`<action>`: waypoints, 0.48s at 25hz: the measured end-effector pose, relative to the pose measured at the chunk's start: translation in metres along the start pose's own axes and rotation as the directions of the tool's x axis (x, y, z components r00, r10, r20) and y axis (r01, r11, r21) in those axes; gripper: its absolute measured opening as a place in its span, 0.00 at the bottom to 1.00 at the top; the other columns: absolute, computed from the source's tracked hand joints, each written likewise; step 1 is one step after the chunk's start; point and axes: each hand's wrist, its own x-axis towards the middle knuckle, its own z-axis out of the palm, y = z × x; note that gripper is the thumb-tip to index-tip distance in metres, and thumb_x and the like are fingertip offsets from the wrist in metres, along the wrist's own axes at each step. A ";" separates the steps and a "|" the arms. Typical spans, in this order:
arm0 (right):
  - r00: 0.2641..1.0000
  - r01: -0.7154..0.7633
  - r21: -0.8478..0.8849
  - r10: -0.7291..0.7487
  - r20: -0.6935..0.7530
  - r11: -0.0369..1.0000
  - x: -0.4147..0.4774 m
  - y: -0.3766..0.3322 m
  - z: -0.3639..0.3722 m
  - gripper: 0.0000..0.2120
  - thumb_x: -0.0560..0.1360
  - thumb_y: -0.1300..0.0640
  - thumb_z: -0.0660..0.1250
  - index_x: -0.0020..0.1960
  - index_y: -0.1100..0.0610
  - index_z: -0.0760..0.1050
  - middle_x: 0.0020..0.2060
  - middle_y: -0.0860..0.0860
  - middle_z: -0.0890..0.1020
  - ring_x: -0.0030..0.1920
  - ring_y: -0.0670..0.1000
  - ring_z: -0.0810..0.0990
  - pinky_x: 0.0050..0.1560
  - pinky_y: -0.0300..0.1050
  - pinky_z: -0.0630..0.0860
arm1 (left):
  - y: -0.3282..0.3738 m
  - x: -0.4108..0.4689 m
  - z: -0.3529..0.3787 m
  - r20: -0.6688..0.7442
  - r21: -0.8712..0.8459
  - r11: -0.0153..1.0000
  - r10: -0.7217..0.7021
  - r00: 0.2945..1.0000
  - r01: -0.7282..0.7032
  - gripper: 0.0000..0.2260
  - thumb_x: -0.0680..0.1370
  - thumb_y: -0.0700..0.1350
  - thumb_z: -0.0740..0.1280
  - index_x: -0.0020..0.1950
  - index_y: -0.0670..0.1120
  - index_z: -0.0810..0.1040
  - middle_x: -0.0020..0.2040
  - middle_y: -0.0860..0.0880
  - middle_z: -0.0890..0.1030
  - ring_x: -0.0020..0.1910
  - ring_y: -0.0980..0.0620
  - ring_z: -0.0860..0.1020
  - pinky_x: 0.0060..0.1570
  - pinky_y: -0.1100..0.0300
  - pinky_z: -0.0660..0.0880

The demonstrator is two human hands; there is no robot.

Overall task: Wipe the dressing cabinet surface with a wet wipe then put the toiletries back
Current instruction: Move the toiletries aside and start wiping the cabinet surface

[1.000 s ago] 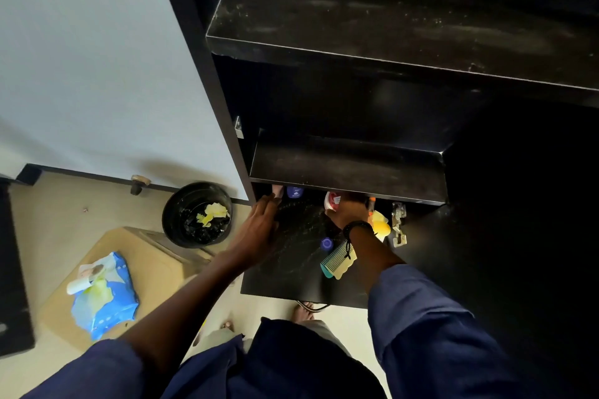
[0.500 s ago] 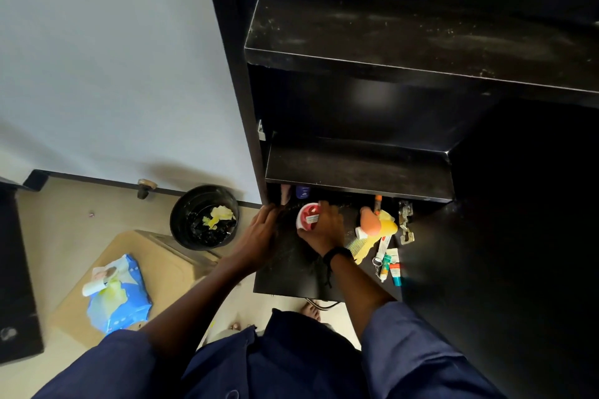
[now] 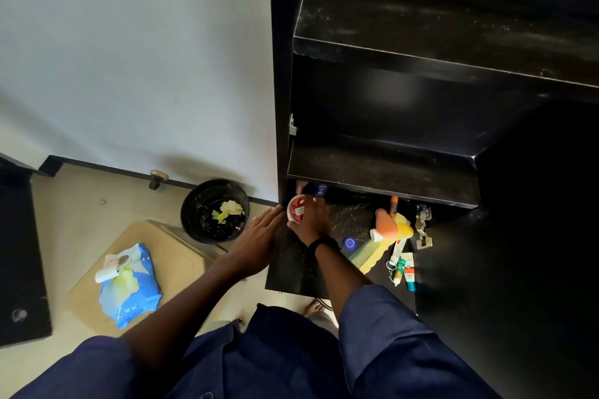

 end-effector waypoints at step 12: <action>0.988 -0.142 -0.011 0.142 -0.056 0.990 -0.044 0.094 -0.026 0.27 0.72 0.59 0.69 0.69 0.61 0.67 0.67 0.61 0.68 0.68 0.62 0.67 0.70 0.51 0.66 | 0.023 0.003 0.005 0.127 0.040 0.998 0.051 0.991 -0.057 0.33 0.79 0.41 0.62 0.78 0.50 0.47 0.79 0.49 0.47 0.77 0.49 0.46 0.74 0.51 0.50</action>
